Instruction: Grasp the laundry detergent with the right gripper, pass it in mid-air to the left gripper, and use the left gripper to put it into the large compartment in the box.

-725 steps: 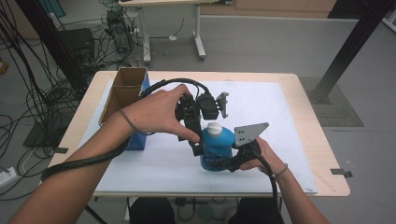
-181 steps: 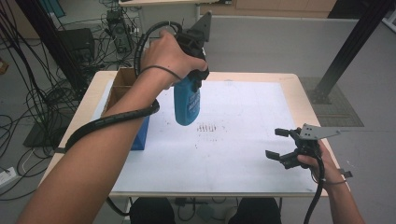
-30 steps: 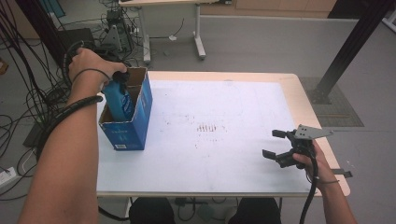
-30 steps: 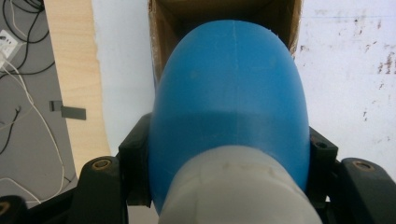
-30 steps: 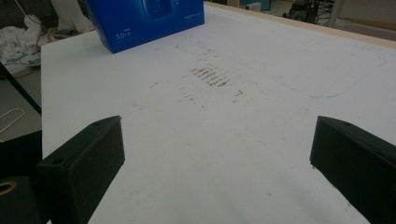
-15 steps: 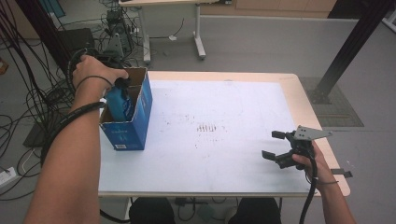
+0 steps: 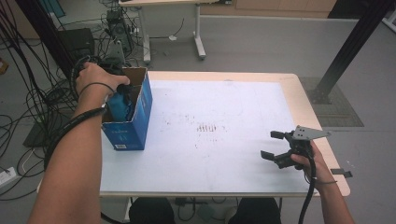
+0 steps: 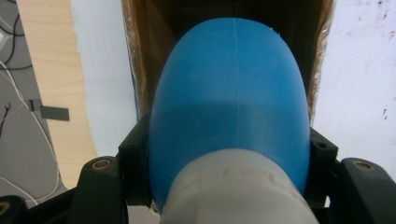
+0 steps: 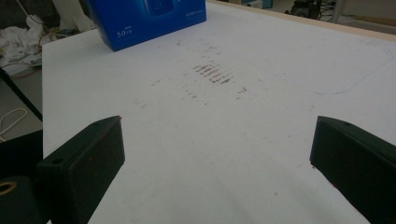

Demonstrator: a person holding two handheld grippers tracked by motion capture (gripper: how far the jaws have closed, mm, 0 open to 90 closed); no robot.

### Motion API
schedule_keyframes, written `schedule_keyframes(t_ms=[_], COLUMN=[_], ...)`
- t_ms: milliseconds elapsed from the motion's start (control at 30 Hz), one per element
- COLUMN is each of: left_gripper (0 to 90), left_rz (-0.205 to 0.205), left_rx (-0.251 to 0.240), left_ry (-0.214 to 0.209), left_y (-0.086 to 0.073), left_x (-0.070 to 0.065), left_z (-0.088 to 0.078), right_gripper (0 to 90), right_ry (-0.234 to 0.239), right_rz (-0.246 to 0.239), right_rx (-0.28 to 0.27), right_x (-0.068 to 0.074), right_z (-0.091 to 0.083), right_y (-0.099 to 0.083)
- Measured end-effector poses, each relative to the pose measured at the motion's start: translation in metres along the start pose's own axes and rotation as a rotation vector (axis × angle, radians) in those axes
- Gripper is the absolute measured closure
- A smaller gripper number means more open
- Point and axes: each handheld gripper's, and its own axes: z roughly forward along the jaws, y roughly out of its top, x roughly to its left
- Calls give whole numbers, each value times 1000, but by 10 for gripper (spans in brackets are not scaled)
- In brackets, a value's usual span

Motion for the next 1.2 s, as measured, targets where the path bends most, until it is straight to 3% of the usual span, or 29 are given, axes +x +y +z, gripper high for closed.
schedule_keyframes(t_ms=[1200], left_gripper=[376], left_rz=[20], left_rx=[42], left_ry=[-3], left_y=[9], left_x=[-1], left_z=[35], right_gripper=[30], right_ry=[-8], right_rz=[20], right_rx=[4], right_x=[0], right_z=[-1], right_y=[-5])
